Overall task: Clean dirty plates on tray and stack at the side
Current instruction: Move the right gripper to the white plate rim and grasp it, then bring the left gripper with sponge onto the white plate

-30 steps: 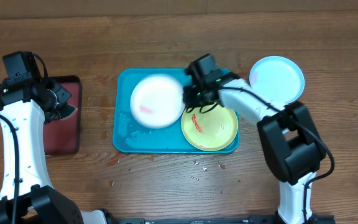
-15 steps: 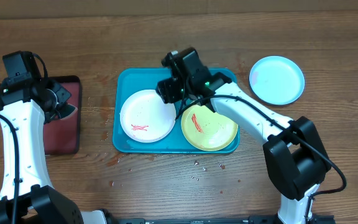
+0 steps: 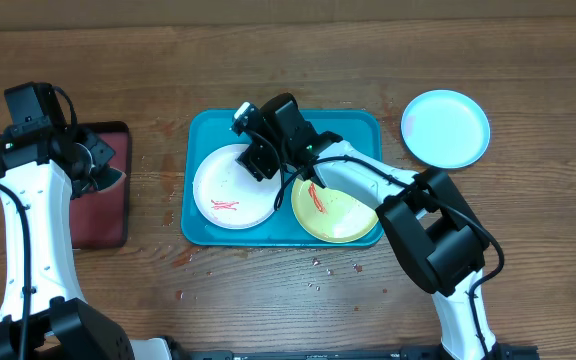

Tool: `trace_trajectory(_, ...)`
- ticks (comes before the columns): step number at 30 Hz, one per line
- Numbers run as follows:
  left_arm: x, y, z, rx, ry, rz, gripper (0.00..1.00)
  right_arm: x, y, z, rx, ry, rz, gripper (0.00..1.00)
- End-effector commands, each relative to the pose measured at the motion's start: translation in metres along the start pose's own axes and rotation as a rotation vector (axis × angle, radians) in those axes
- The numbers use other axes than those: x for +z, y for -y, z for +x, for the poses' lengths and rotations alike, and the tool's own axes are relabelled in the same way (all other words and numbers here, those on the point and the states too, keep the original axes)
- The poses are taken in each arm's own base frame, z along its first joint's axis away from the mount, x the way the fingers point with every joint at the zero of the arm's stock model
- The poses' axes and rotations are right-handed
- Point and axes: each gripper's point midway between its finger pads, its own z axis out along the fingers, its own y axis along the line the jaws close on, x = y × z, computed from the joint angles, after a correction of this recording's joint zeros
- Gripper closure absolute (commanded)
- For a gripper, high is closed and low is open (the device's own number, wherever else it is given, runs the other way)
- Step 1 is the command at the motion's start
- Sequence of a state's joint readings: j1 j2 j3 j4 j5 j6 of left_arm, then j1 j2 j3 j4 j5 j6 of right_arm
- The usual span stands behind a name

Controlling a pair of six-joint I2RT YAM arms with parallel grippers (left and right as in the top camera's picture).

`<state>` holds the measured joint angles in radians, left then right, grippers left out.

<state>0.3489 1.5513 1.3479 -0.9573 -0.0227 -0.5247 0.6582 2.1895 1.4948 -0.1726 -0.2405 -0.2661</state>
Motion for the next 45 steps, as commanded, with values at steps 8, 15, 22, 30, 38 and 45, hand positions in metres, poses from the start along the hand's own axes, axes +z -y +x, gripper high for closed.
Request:
trace_trajectory(8, -0.001, 0.002, 0.0, 0.001, -0.003, 0.016, 0.96, 0.016, -0.01, 0.012, -0.02, -0.02, -0.052, 0.36)
trace_trajectory(15, -0.001, 0.002, 0.0, 0.001, -0.004, 0.016, 0.96, 0.016, -0.011, 0.019, -0.012, -0.047, -0.057, 0.41)
trace_trajectory(22, -0.001, 0.003, 0.0, 0.001, -0.007, 0.021, 0.96, 0.013, -0.004, 0.027, 0.187, -0.099, -0.001, 0.72)
trace_trajectory(30, -0.001, 0.003, 0.0, 0.002, -0.006, 0.021, 0.96, -0.02, -0.007, -0.001, 0.527, -0.1, 0.017, 0.84)
trace_trajectory(38, -0.001, 0.004, -0.002, 0.002, 0.001, 0.026, 0.96, -0.041, -0.004, -0.04, 0.289, 0.007, 0.017, 0.56)
trace_trajectory(45, -0.001, 0.004, -0.002, 0.007, 0.001, 0.026, 0.96, -0.018, -0.008, -0.014, -0.058, -0.053, -0.019, 0.51)
